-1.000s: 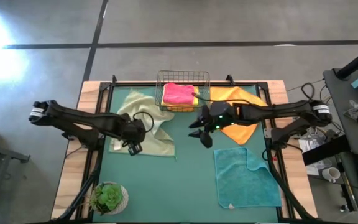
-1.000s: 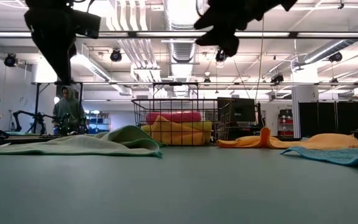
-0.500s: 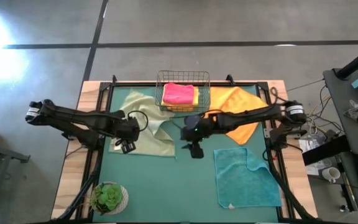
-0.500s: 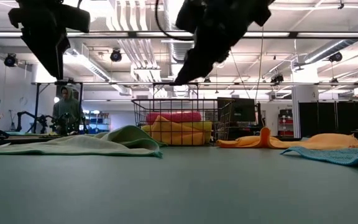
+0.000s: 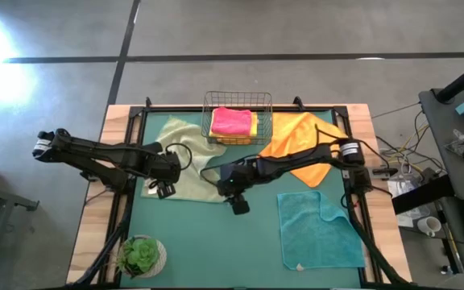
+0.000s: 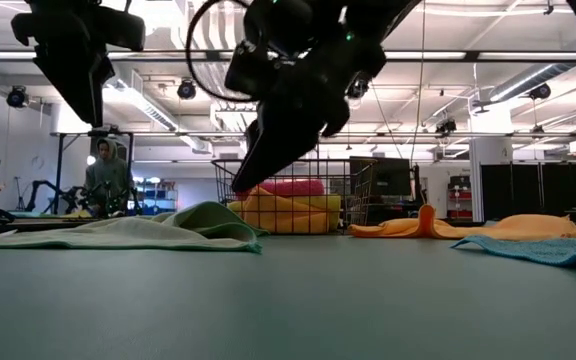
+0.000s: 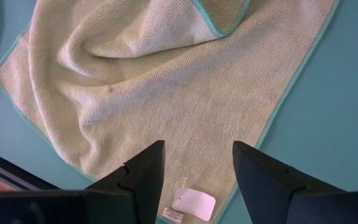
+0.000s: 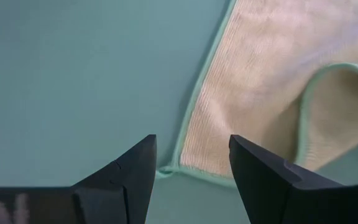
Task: Fold microfiber towels
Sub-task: Fold the green microfiber towel
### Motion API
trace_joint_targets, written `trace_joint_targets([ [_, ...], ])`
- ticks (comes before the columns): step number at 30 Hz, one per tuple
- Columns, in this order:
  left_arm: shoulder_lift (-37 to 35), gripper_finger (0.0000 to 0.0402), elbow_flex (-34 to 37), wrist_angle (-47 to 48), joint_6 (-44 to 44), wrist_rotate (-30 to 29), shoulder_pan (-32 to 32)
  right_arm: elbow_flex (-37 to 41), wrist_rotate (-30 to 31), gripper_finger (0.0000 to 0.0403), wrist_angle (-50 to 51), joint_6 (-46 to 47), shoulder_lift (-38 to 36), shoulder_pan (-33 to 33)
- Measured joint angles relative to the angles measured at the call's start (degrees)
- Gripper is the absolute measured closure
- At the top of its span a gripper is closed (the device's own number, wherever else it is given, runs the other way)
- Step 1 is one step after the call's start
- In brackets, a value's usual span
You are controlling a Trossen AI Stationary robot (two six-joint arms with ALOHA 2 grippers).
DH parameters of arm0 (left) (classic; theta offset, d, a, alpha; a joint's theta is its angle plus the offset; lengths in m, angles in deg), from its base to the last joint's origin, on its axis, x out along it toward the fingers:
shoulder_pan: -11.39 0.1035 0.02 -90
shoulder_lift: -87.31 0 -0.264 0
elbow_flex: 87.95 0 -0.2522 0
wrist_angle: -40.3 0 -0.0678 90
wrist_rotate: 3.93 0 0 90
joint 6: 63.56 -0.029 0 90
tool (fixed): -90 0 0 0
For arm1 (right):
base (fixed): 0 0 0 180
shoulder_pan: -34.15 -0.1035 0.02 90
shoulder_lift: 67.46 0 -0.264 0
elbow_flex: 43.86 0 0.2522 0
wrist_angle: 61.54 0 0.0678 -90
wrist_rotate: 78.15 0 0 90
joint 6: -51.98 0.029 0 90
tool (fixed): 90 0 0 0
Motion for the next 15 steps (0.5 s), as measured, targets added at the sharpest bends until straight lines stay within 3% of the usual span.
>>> trace_joint_targets([
  [7,-0.02,0.0228,0.00,-0.27,0.07,0.00,-0.20,-1.38,0.04,0.0211,-0.10,0.49,5.78,-0.36],
  [15,0.01,0.0228,0.00,-0.38,0.09,0.02,-0.28,-1.51,6.21,0.0212,-1.20,2.76,8.20,-0.52],
])
